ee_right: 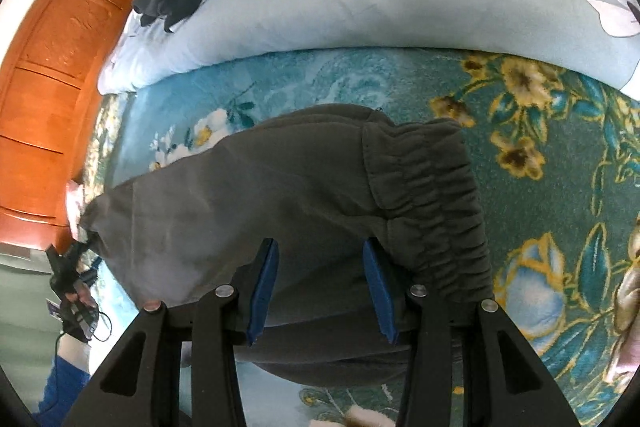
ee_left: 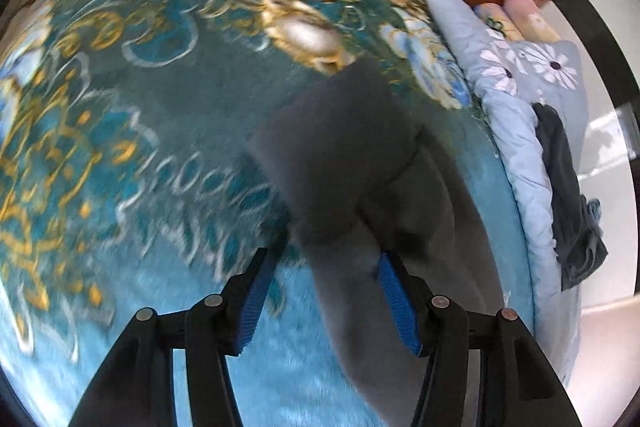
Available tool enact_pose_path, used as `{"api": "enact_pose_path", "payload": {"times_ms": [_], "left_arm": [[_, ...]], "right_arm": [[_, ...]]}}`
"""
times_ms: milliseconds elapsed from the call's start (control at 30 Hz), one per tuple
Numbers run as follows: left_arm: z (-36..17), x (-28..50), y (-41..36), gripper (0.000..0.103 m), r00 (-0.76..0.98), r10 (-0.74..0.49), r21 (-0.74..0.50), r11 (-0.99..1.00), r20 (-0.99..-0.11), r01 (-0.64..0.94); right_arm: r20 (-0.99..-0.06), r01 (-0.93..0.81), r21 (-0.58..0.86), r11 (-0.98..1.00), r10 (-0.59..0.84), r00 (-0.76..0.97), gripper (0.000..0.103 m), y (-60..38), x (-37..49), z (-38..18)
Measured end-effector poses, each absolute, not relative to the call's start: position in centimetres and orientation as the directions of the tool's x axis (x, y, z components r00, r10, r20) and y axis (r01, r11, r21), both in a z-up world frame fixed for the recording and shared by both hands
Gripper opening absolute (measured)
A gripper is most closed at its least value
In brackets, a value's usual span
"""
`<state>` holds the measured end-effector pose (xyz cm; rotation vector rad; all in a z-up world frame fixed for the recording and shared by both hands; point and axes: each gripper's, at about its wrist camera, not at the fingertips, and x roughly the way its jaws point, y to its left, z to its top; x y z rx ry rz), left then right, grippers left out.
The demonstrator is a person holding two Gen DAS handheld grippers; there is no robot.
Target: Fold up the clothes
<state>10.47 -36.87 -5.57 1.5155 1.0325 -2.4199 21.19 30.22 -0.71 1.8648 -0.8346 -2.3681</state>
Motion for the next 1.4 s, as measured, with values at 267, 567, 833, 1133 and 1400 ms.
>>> {"api": "enact_pose_path", "payload": {"times_ms": [267,567,833,1133,1400], "left_arm": [[-5.5,8.2,-36.1,0.022,-0.515,0.242,-0.485,-0.77,-0.823,0.414],[3.9,9.5,-29.8,0.015,-0.603,0.102,-0.32,-0.909,-0.791,0.267],[11.1,14.1,-14.7,0.015,-0.706,-0.012,0.023,-1.0,-0.708,-0.006],[5.4,20.9,2.5,0.015,-0.652,-0.015,0.264,-0.922,-0.758,-0.285],[-1.1,24.2,7.2,0.021,-0.538,-0.103,0.369,-0.832,-0.836,-0.414]], "right_arm": [[-0.898,-0.307,0.416,-0.856,-0.334,-0.285,0.045,30.5,21.3,-0.7],[-0.862,-0.31,0.486,-0.817,-0.389,-0.326,0.046,31.4,22.1,-0.6],[-0.81,-0.307,0.568,-0.763,-0.452,-0.374,0.046,32.2,23.0,-0.2],[-0.754,-0.309,0.643,-0.701,-0.511,-0.413,0.046,33.3,25.1,0.1],[-0.74,-0.302,0.66,-0.688,-0.526,-0.419,0.046,33.9,26.0,0.1]]}}
